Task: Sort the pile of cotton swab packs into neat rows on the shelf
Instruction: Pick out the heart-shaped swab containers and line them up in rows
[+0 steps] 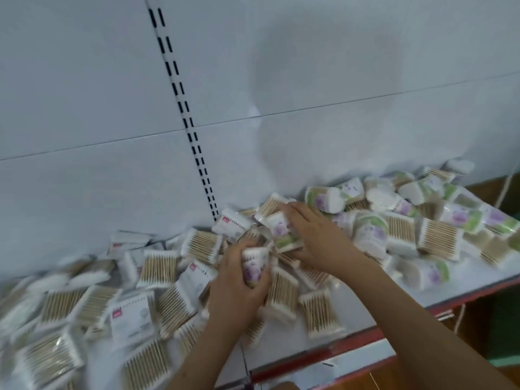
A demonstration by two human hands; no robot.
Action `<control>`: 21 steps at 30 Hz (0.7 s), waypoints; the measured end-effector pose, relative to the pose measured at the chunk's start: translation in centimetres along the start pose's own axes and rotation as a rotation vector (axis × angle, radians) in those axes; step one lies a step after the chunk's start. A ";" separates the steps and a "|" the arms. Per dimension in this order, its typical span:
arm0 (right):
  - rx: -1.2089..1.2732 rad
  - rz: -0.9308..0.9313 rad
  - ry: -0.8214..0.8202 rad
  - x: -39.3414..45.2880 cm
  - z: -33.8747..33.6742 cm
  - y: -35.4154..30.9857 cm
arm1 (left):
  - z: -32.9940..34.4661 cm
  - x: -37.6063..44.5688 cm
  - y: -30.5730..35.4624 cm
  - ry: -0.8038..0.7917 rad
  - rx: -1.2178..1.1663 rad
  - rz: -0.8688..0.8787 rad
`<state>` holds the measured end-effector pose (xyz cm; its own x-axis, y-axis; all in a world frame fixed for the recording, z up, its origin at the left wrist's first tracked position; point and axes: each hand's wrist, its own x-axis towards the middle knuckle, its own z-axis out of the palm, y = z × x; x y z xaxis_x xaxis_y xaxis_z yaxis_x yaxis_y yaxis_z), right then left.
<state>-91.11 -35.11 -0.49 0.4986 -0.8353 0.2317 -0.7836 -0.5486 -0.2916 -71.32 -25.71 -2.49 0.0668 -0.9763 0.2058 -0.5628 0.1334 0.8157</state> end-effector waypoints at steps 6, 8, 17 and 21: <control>0.322 0.065 0.164 0.9 -1.1 -1.5 | -0.4 0.2 0.8 -0.081 -0.176 -0.093; 0.447 0.110 0.116 1.7 -1.9 -2.3 | -1.3 -0.2 1.2 -0.075 -0.262 -0.141; 1.004 0.049 0.003 4.9 0.1 -12.1 | -8.5 -6.3 -0.4 0.213 -0.363 -0.301; 1.116 0.003 -0.131 5.5 2.9 -19.8 | -14.1 -10.5 -3.1 0.348 -0.358 -0.346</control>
<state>-71.77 -28.91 3.83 0.5840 -0.7979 0.1492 -0.0469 -0.2167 -0.9751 -58.68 -13.44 0.47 0.4963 -0.8681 0.0114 -0.1522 -0.0741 0.9856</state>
